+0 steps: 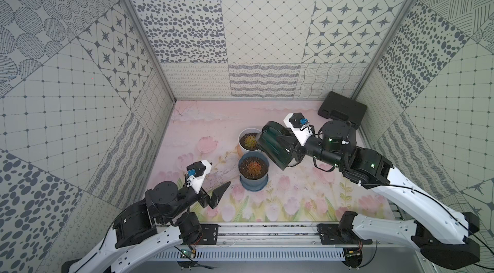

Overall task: Water the succulent around the soil edge
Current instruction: Water the soil of the potted plant with water.

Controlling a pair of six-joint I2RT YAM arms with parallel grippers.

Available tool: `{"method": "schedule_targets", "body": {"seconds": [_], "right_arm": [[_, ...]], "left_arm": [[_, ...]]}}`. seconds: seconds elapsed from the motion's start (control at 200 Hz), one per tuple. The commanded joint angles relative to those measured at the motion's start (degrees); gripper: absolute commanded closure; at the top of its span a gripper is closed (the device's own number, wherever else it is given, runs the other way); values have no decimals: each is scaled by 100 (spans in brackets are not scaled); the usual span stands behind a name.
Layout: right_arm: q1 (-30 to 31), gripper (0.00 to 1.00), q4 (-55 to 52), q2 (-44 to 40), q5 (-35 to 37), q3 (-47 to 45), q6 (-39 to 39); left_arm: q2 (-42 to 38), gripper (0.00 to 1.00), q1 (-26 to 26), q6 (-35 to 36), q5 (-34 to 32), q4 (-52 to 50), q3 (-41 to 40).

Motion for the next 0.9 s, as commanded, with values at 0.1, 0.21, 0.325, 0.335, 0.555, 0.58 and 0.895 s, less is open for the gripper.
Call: {"method": "schedule_targets", "body": {"seconds": [0.1,0.21,0.325,0.335,0.555,0.58,0.895], "right_arm": [[19,100,293,-192,261,292,-184],[18,100,286,-203,298,314,-220],[19,100,255,-197,357,366,-262],[19,100,252,-191,354,373,-263],[36,100,117,-145,447,510,-322],[36,100,112,-133,455,523,-325],[68,100,101,103,566,577,-392]], "left_arm": [[-24,1,-1,124,-105,101,-19],[-24,1,-2,125,-105,99,-23],[-24,1,-1,125,-107,98,-21],[-24,1,-4,128,-106,99,-23],[-24,1,3,124,-102,106,-25],[-24,2,3,129,-105,106,-24],[-22,2,2,129,-89,102,-15]]}}
